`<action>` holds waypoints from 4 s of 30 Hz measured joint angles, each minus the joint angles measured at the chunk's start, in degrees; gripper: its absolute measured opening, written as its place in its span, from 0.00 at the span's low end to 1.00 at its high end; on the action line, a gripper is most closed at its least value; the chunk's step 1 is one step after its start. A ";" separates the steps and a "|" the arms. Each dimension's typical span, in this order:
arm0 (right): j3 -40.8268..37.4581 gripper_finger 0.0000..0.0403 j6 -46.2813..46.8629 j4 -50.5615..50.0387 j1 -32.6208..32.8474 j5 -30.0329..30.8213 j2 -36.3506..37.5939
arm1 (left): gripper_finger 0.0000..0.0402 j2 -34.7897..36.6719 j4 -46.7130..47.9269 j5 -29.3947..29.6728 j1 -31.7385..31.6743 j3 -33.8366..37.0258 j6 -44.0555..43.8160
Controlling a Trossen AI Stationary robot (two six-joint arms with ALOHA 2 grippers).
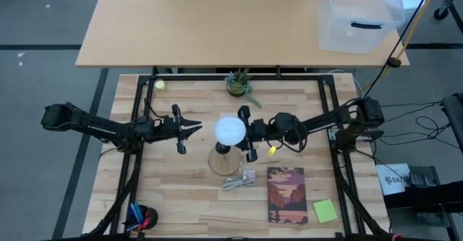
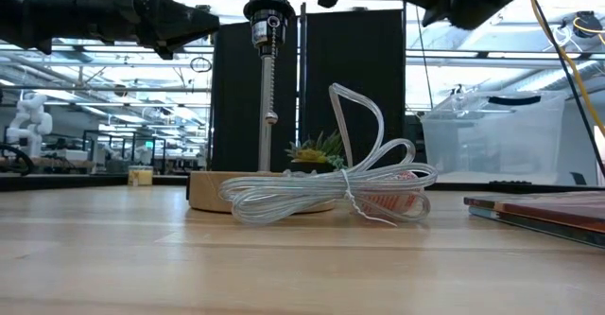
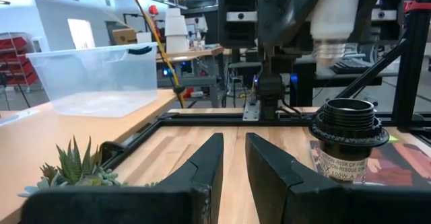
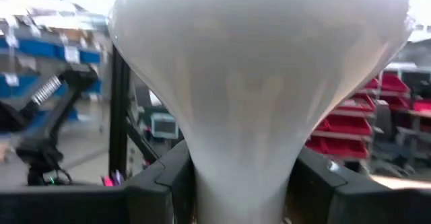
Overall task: Screw lightbulb
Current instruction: Insert the white lightbulb into the silver lamp
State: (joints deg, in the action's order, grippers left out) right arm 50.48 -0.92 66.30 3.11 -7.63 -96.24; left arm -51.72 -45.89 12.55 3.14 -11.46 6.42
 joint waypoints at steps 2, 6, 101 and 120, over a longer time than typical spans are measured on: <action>0.02 0.41 0.82 2.03 0.00 -0.08 -1.02 | 0.17 0.00 0.00 -0.01 0.00 0.00 0.02; 0.00 0.41 2.19 4.05 0.00 -0.14 -3.86 | 0.17 0.00 0.02 -0.01 -0.02 0.00 0.05; 3.84 0.41 -2.91 -5.87 0.37 -1.58 -9.97 | 0.00 -9.90 51.09 -0.29 10.72 -47.89 17.11; 4.00 0.41 -3.20 -5.57 0.31 -1.48 -9.51 | 0.00 -11.32 52.75 -0.70 10.02 -47.83 15.69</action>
State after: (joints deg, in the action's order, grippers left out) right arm 54.48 -4.12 60.73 3.42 -9.10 -105.75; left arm -63.04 6.86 11.84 13.15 -59.29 22.10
